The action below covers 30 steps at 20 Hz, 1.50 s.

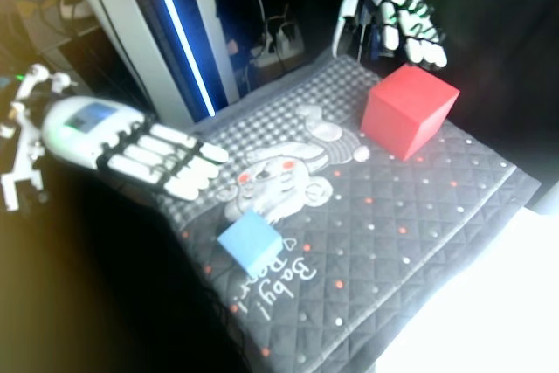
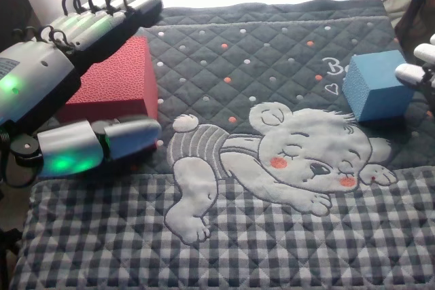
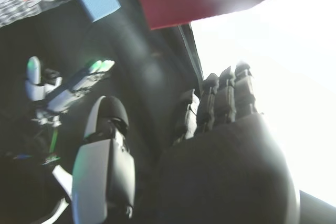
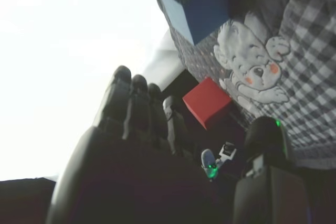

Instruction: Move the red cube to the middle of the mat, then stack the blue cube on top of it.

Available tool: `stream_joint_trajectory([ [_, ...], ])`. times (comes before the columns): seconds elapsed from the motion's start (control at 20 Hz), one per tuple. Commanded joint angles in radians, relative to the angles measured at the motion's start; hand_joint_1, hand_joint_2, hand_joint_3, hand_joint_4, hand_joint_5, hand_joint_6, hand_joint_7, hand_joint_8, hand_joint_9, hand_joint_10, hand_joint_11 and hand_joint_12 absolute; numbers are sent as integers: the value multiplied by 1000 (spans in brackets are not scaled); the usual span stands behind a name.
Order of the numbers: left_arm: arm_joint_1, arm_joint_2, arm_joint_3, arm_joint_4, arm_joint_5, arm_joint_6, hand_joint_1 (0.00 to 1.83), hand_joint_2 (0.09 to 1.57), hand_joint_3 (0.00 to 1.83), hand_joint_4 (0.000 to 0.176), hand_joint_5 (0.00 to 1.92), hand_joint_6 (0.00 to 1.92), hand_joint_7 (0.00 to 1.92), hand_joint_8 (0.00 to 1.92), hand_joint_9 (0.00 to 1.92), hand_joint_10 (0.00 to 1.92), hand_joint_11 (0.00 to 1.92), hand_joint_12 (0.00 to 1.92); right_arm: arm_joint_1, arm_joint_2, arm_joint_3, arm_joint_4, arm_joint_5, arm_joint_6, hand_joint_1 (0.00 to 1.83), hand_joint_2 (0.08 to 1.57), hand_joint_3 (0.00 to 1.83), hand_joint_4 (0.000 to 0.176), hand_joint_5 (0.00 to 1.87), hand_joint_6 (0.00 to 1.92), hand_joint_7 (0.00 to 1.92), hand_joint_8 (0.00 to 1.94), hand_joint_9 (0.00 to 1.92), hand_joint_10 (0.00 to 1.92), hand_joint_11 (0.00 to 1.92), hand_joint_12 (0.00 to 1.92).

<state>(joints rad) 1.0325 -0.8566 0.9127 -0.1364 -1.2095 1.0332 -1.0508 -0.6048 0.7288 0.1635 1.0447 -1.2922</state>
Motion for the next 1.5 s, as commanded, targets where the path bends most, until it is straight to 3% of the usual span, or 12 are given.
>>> stream_joint_trajectory([
  [0.0,-8,2,1,-4,-121,2,401,1189,11,15,0,0,0,0,0,0,0,0,8,1,3,7,121,-8,417,1195,16,41,0,0,0,0,0,0,0,0],
  [0.4,-7,-5,5,-10,-108,5,345,1171,0,26,0,0,0,0,0,0,0,0,11,-22,18,12,122,-12,367,1167,0,26,0,0,0,0,0,0,0,0],
  [0.5,-7,-7,7,-17,-107,5,340,1159,0,0,0,0,0,0,0,0,0,0,11,-23,19,17,122,-12,370,1172,2,21,0,0,0,0,0,0,0,0],
  [0.6,-7,-11,12,-31,-107,5,395,1163,0,0,0,0,0,0,0,0,0,0,11,-26,22,24,123,-12,429,1152,0,13,0,0,0,0,0,0,0,0],
  [0.65,-9,-17,18,-45,-107,5,453,1157,0,13,0,0,0,0,0,0,0,0,12,-27,23,26,123,-12,444,1150,0,4,0,0,0,0,0,0,0,0],
  [1.05,-82,-115,126,-225,48,30,719,1006,0,2,0,0,0,0,0,0,0,0,14,-37,28,36,123,-12,426,1140,0,35,0,0,0,0,0,0,0,0],
  [1.1,-82,-121,131,-247,61,40,730,988,0,2,0,0,0,0,0,0,0,0,13,-38,29,36,123,-12,425,1143,0,29,0,0,0,0,0,0,0,0],
  [1.2,-82,-132,152,-282,110,47,856,945,0,30,0,0,0,0,0,0,0,0,13,-39,29,36,123,-12,371,1173,9,34,0,0,0,0,0,0,0,0],
  [1.25,-83,-136,157,-288,119,48,856,945,0,30,0,0,0,0,0,0,0,0,13,-40,29,37,123,-12,371,1173,9,34,0,0,0,0,0,0,0,0],
  [1.3,-85,-140,162,-296,129,54,960,886,0,96,0,0,0,0,0,0,0,0,13,-40,29,38,123,-12,349,1191,13,31,0,0,0,0,0,0,0,0],
  [1.35,-92,-143,164,-306,143,72,960,886,0,96,0,0,0,0,0,0,0,0,13,-41,29,39,123,-12,349,1191,13,31,0,0,0,0,0,0,0,0],
  [1.45,-113,-152,174,-307,172,93,996,851,0,145,0,0,0,0,0,0,0,0,13,-41,29,39,123,-12,378,1194,10,46,0,0,0,0,0,0,0,0],
])
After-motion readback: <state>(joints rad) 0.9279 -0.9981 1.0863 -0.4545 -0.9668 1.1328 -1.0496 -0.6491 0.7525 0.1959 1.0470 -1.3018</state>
